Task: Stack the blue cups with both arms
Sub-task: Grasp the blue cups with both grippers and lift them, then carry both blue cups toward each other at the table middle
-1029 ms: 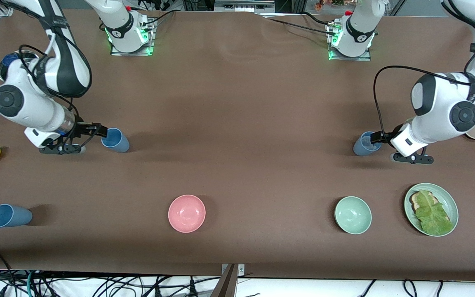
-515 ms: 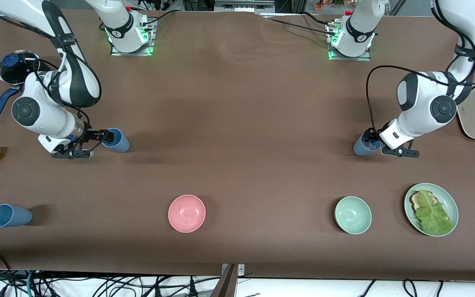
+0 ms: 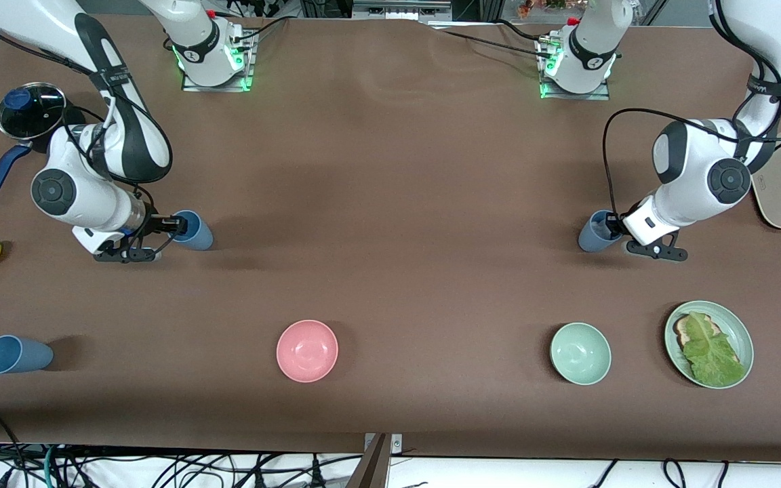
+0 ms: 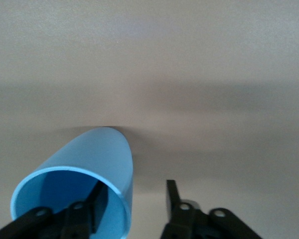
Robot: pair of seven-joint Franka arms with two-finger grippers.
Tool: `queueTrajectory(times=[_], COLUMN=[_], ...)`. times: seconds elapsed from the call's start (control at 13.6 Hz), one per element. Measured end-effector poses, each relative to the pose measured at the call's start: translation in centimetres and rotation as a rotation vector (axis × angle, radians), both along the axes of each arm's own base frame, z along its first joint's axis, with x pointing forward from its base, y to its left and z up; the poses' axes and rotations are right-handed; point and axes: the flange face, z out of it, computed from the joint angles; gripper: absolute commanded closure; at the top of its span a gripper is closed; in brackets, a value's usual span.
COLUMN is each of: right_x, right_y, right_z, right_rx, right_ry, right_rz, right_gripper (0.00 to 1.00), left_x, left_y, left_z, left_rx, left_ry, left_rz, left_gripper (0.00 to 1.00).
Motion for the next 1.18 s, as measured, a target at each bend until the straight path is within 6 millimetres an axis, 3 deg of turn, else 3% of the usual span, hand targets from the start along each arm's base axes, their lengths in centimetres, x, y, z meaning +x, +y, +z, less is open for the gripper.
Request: queueTrajectory(times=[0.07, 0.22, 0.59, 1.03, 1.1, 1.18], right_x=[0.0, 0.1, 1.3, 3.2, 3.2, 3.2], right_y=[0.0, 0.2, 1.8, 8.7, 9.5, 10.1], right_z=[0.0, 0.1, 2.4, 7.2, 7.5, 7.7], right_rx=[-0.003, -0.007, -0.021, -0.052, -0.044, -0.032], right_ry=[0.003, 0.001, 0.026, 0.024, 0.021, 0.022], right_rz=[-0.017, -0.038, -0.077, -0.172, -0.187, -0.203], right_gripper=[1.00, 1.00, 1.00, 1.00, 1.00, 1.00], left_x=[0.4, 1.1, 1.3, -0.8, -1.2, -1.5], left_y=[-0.6, -3.7, -16.5, -32.3, -33.9, -35.0], left_z=[0.4, 1.3, 4.9, 4.1, 3.6, 3.2], left_rx=[-0.003, -0.018, -0.059, -0.109, -0.113, -0.115], left_ry=[-0.010, -0.024, -0.030, 0.007, 0.017, 0.026], left_rz=[-0.011, -0.059, -0.068, 0.043, 0.049, 0.052], left_gripper=[1.00, 1.00, 1.00, 1.00, 0.84, 0.53])
